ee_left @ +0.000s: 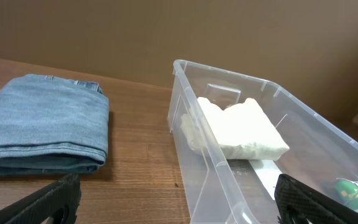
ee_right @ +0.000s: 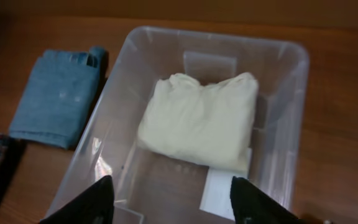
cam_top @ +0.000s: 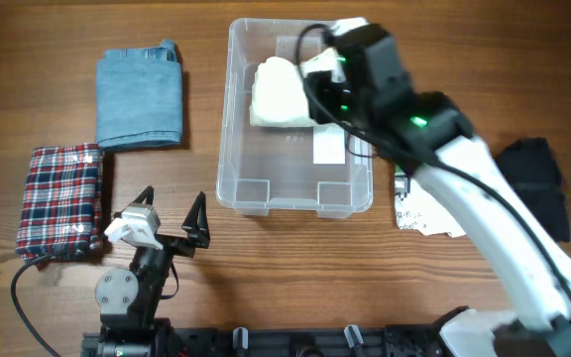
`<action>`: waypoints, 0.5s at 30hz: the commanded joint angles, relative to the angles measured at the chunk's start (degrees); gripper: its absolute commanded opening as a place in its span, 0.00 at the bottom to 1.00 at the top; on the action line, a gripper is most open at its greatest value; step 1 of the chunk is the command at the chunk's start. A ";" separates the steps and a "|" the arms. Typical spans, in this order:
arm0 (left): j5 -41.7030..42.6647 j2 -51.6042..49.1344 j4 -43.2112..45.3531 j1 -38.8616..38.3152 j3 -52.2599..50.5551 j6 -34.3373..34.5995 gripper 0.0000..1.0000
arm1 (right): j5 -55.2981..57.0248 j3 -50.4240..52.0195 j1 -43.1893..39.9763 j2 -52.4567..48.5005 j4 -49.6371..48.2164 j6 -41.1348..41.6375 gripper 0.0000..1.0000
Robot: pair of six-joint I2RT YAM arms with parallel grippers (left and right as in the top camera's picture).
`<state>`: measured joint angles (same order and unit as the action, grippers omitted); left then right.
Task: Pack container
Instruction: 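Withdraw the right gripper and move it to the black folded garment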
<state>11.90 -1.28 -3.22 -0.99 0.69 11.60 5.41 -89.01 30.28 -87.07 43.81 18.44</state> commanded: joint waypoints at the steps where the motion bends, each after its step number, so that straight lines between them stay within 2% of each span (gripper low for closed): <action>1: 0.07 -0.02 -0.04 0.48 -0.35 -0.90 1.00 | 9.60 0.02 -3.63 4.96 6.38 4.11 0.79; 3: 0.07 -0.02 -0.04 0.48 -0.35 -0.90 1.00 | 13.84 0.04 -6.03 6.95 9.64 7.26 0.89; 4: 0.07 -0.02 -0.04 0.48 -0.35 -0.90 1.00 | 15.61 0.04 -8.15 8.11 11.76 9.22 0.98; 15: 0.07 -0.02 -0.04 0.48 -0.35 -0.90 1.00 | 11.08 1.81 -30.56 9.92 25.40 19.47 1.00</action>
<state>11.88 -1.28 -3.20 -1.02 0.69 11.60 18.20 -88.84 5.10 -77.25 67.77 33.23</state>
